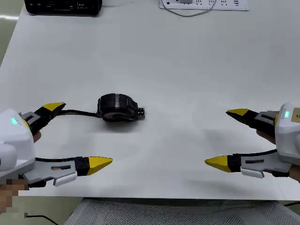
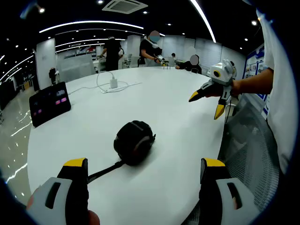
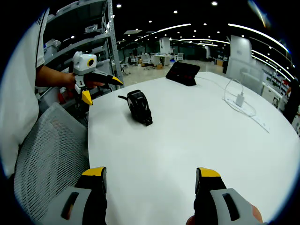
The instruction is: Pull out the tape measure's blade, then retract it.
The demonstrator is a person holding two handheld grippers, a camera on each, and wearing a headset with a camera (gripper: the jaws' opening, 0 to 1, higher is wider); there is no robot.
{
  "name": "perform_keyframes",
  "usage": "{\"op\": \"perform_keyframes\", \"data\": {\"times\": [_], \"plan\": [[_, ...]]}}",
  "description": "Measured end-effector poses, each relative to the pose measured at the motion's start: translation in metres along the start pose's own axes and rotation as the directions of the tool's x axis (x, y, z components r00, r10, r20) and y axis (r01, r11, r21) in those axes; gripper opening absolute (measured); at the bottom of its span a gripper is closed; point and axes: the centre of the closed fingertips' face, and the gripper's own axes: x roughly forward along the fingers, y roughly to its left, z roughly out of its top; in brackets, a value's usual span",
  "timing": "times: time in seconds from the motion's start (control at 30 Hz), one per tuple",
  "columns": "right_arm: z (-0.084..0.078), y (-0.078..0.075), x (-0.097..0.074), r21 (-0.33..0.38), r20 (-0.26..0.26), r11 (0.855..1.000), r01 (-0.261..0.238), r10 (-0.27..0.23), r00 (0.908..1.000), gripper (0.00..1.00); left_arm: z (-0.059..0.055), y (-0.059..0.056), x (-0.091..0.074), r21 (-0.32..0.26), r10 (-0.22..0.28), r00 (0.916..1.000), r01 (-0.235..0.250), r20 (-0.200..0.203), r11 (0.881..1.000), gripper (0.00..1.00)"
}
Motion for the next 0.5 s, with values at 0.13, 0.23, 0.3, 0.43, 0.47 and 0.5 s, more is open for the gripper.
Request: {"op": "perform_keyframes", "data": {"times": [0.13,0.23,0.3,0.43,0.47,0.5], "plan": [[0.0005,0.0003,0.0005,-0.005,0.005,1.0,-0.001,0.001,1.0,0.79,0.0011,0.001,-0.0003,0.005,0.002,1.0,-0.002,0.001,1.0,0.95],[0.0012,-0.0006,0.0008,-0.012,0.006,1.0,0.002,-0.002,1.0,0.8,0.0025,0.0027,-0.0012,0.0,0.007,1.0,-0.007,0.006,1.0,0.94],[0.002,-0.0012,0.0007,-0.012,0.01,1.0,0.005,-0.005,0.9999,0.8,0.0044,0.0028,-0.0017,0.004,0.009,0.9997,-0.01,0.021,1.0,0.92],[0.0022,-0.0006,-0.0004,-0.014,0.017,1.0,0.001,-0.001,0.9999,0.79,0.0045,0.0016,-0.0022,0.008,0.012,0.9997,-0.012,0.02,1.0,0.9],[0.0019,-0.0004,-0.0004,-0.014,0.017,1.0,0.0,0.0,0.9999,0.79,0.0042,0.0018,-0.0022,0.007,0.014,0.9997,-0.014,0.019,1.0,0.9],[0.0011,-0.0007,-0.0006,-0.015,0.014,1.0,0.001,-0.001,0.9999,0.79,0.0034,0.0021,-0.0023,0.005,0.015,0.9997,-0.016,0.017,1.0,0.9]]}}
